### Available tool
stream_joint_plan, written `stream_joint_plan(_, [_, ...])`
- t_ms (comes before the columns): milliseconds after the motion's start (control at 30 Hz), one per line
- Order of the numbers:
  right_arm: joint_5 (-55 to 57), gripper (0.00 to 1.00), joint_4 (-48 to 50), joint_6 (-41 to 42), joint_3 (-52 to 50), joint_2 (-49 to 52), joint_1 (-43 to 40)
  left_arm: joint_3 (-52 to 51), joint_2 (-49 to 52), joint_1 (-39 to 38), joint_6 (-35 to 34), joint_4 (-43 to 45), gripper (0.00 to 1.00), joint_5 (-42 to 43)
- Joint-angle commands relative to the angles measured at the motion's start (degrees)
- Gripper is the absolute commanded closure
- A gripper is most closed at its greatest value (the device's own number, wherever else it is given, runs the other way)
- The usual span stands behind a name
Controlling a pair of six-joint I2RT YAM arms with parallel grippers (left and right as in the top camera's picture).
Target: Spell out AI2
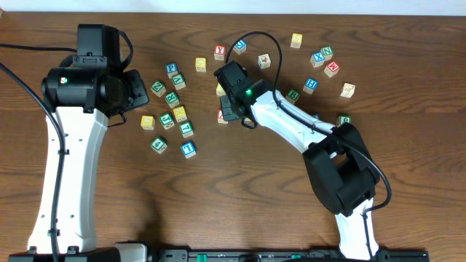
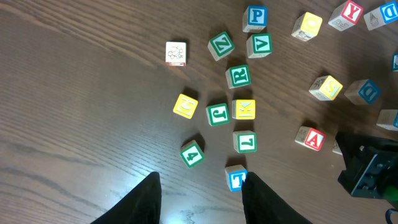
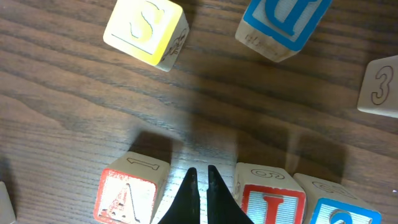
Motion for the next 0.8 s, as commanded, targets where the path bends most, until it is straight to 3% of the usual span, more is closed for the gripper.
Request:
stream_joint_plan(0, [0.66, 0.99, -0.07, 1.51, -0.39, 1.75, -0.61, 0.87, 0.26, 0.28, 0.52, -0.13, 0.59, -0.72])
stream_joint_plan(767, [-1.27, 0.99, -0.42, 2.95, -0.28, 2.16, -1.88, 0.87, 0.26, 0.28, 0.52, -0.13, 0.58, -0.72])
